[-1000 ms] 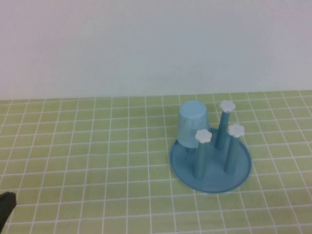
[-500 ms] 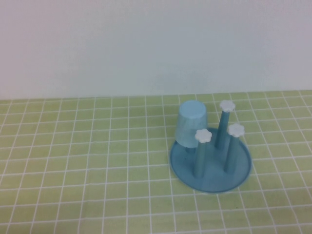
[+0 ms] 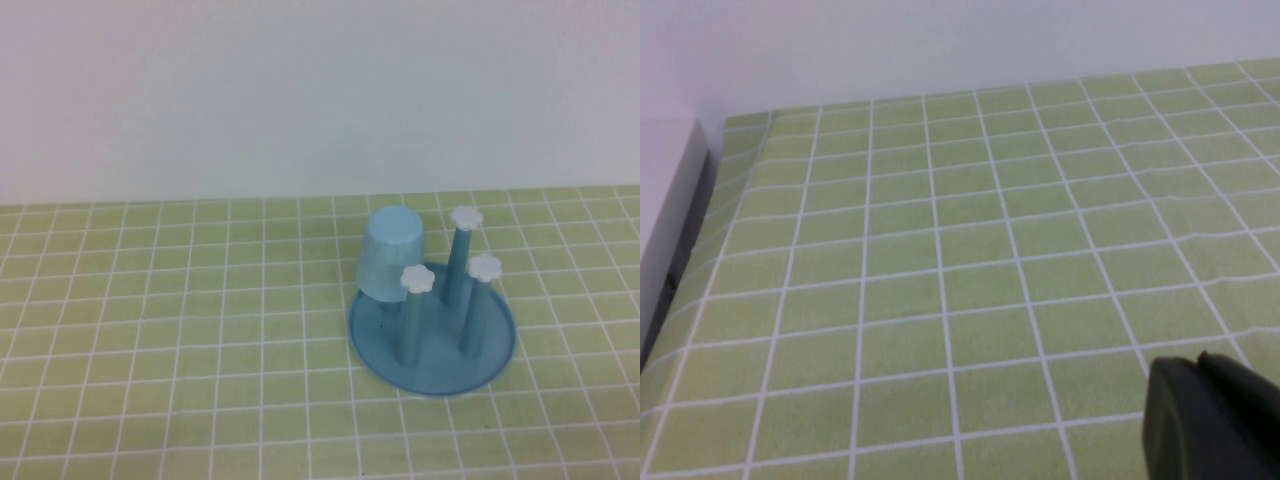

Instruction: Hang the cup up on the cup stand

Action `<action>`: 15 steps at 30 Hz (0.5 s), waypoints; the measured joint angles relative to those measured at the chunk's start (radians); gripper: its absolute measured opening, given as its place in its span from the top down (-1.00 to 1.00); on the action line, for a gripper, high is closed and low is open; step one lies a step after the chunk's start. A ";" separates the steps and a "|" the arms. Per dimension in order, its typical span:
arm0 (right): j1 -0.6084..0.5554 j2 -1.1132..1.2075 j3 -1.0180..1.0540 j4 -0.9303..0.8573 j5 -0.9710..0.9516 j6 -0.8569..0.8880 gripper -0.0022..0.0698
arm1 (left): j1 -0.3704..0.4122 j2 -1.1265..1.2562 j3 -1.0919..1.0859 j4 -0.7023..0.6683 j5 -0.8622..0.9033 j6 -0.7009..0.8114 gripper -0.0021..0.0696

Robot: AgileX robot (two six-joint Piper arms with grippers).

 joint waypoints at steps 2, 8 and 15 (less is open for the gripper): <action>0.000 0.000 0.000 0.000 0.000 0.000 0.94 | 0.000 0.000 0.000 0.000 0.000 0.000 0.94; 0.000 0.000 0.000 0.000 0.000 0.000 0.94 | 0.000 0.000 0.000 0.000 0.000 -0.012 0.94; 0.000 0.000 0.000 0.000 0.000 0.000 0.94 | 0.000 0.000 0.000 0.000 0.000 -0.012 0.94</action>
